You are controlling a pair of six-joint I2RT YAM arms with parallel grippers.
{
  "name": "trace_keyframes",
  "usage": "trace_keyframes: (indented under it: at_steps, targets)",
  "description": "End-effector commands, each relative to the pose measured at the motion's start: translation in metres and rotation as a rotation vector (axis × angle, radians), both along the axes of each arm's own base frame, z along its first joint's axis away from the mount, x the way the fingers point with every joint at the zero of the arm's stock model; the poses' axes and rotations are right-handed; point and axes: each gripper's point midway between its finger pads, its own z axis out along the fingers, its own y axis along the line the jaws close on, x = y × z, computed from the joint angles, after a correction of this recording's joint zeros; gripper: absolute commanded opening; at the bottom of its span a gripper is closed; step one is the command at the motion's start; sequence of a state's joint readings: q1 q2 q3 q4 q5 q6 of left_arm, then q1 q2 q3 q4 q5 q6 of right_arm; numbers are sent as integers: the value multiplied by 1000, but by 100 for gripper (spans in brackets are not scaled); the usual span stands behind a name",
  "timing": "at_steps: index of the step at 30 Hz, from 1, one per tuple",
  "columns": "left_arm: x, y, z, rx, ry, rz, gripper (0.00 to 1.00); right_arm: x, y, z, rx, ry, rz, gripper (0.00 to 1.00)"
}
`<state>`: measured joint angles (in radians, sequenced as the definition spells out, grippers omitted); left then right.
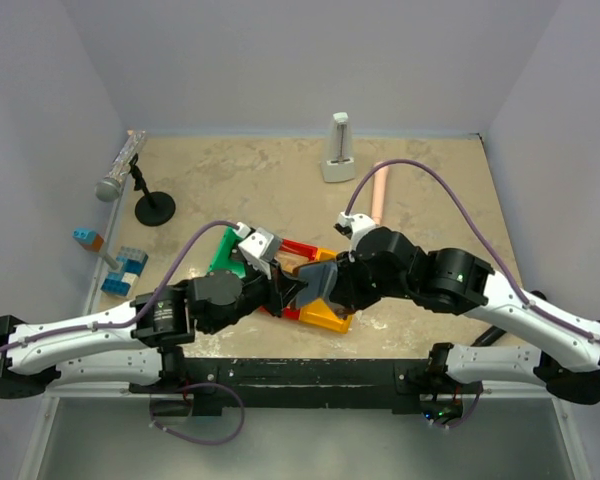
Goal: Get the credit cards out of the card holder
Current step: Open the card holder.
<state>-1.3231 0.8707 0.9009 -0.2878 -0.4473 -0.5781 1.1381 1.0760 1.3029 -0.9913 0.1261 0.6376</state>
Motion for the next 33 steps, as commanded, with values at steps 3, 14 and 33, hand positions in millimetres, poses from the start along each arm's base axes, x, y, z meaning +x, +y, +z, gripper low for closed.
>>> trace_keyframes:
  at_steps: [3, 14, 33]
  targets:
    - [-3, 13, 6, -45, 24, -2, 0, -26, 23, 41, 220, -16, 192, 8]
    - [-18, 31, 1, -122, 133, -28, 0, -36, 19, 51, 326, -19, 235, 55]
    - [-37, 35, 4, -180, 228, -90, 0, -13, 3, 46, 335, -89, 99, 44]
